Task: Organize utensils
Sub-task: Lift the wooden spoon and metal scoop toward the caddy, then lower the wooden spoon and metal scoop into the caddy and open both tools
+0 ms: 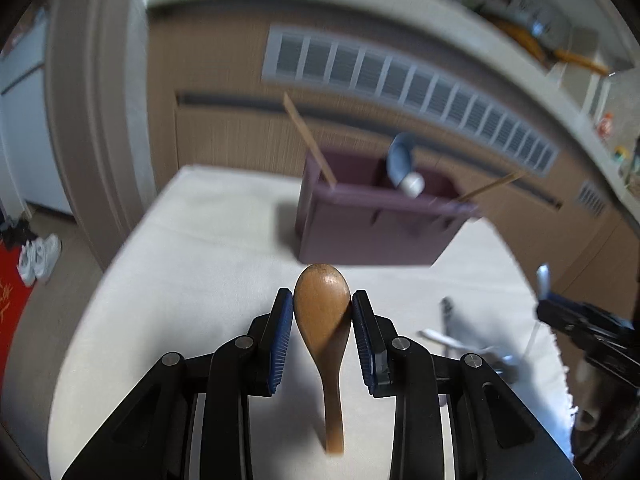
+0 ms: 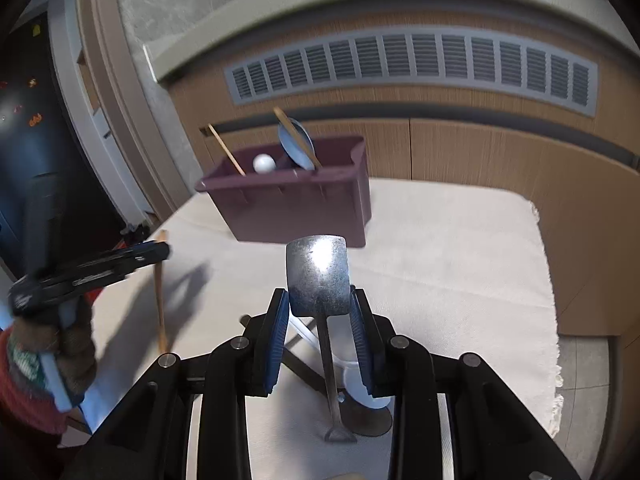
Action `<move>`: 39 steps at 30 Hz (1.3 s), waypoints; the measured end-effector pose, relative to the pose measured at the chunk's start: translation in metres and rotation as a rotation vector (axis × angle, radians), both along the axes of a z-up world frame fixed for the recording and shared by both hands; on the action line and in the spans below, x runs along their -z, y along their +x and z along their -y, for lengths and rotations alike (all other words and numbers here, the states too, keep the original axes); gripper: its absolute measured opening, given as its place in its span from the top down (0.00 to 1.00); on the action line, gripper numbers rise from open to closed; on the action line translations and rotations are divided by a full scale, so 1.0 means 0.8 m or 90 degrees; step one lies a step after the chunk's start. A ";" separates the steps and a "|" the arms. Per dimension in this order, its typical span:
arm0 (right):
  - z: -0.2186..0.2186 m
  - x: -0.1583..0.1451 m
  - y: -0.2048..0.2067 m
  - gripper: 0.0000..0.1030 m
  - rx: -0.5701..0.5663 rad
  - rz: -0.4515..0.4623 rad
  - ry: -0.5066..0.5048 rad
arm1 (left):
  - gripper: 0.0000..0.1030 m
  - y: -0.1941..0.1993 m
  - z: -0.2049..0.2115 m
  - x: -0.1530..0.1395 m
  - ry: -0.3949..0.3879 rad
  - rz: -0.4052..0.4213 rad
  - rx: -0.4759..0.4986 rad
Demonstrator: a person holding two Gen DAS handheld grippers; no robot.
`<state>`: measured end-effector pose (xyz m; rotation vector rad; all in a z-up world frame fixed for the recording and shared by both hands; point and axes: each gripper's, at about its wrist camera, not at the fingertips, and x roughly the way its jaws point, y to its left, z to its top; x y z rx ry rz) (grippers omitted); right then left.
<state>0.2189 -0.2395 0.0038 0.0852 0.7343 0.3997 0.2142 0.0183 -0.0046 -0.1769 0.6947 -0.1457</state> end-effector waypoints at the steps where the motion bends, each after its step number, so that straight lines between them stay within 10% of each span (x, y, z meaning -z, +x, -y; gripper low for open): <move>1: -0.001 -0.004 -0.003 0.72 0.000 0.006 0.002 | 0.70 -0.011 0.002 -0.009 0.003 0.018 0.002; 10: -0.010 -0.030 -0.020 0.72 -0.004 0.042 -0.002 | 0.70 -0.033 0.003 -0.037 0.002 0.062 0.025; 12: -0.013 -0.038 -0.026 0.91 -0.007 0.054 -0.007 | 0.70 -0.030 0.005 -0.038 0.001 0.069 0.029; 18: -0.018 -0.048 -0.028 0.93 -0.017 0.065 -0.021 | 0.70 -0.036 0.004 -0.050 0.007 0.081 0.030; 23: -0.028 -0.019 -0.011 0.64 -0.067 -0.019 -0.042 | 0.70 -0.037 0.000 -0.048 0.007 0.075 0.021; 33: -0.136 0.051 0.055 0.64 -0.277 -0.077 -0.140 | 0.70 -0.030 -0.037 -0.028 -0.002 0.048 -0.023; 39: -0.192 0.089 0.111 0.64 -0.274 -0.121 -0.184 | 0.70 -0.026 -0.059 -0.017 -0.015 0.031 -0.038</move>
